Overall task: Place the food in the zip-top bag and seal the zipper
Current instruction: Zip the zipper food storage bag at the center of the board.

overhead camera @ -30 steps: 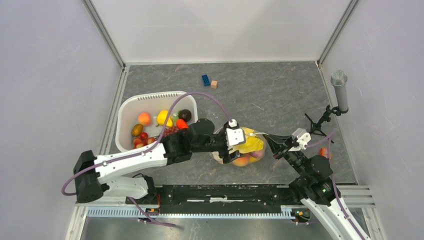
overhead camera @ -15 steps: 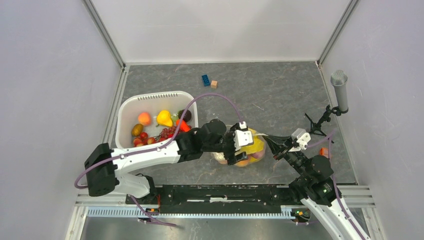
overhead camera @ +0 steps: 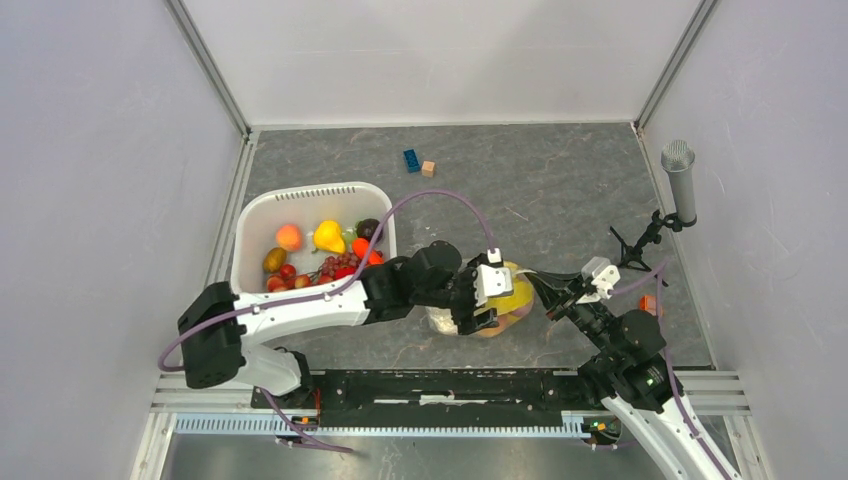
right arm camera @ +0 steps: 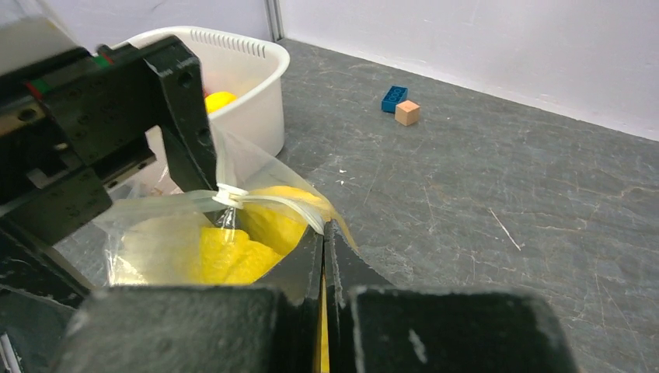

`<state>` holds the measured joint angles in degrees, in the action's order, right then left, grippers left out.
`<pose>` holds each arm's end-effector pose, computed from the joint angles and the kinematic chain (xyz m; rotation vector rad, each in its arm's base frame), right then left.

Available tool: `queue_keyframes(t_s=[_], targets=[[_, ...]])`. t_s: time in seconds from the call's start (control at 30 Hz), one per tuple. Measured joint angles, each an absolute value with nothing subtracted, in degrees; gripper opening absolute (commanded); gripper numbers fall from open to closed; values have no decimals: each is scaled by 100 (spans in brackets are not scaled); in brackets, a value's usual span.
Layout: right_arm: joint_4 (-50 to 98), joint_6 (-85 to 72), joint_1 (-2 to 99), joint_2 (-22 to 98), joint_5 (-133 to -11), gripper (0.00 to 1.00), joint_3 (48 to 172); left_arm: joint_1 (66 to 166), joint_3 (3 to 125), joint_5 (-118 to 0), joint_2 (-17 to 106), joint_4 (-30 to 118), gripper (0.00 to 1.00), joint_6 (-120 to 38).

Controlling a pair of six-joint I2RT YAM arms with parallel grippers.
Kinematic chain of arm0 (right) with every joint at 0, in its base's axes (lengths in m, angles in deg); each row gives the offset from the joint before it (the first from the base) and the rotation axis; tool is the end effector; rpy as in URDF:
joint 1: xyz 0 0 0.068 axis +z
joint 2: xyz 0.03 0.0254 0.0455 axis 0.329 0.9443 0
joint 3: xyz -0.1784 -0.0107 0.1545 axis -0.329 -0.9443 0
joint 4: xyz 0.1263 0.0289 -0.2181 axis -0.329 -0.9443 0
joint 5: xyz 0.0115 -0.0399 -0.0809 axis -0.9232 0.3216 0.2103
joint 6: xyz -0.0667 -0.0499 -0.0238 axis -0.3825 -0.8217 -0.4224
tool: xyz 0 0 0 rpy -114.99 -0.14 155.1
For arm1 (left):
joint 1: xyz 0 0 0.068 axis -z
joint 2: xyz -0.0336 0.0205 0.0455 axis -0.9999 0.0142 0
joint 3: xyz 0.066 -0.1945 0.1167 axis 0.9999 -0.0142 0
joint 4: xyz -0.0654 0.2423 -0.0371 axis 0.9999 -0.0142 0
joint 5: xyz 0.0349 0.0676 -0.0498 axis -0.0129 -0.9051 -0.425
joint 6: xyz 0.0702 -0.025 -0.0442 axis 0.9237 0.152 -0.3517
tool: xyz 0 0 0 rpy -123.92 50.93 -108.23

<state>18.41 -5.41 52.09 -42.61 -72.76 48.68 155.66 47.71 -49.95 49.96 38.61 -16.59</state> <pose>0.1267 0.0951 0.2498 -0.4388 1.4101 0.6855 0.1206 -0.3335 0.2200 1.5210 1.5424 -0.8736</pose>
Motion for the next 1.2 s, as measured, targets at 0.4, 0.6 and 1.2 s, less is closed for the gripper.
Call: queue_keyframes(t_s=[0.4, 0.6, 1.2], targets=[[1871, -561, 5209, -4261, -7189, 0, 4907, 15619, 4999, -5513, 3822, 3430, 87, -1731], [1878, -558, 5209, -4261, -7230, 0, 4907, 15619, 5088, -5629, 3868, 3485, 88, -1727], [1897, -556, 5209, -4261, -7331, 0, 4907, 15619, 5906, -6247, 4974, 3207, 37, -1325]])
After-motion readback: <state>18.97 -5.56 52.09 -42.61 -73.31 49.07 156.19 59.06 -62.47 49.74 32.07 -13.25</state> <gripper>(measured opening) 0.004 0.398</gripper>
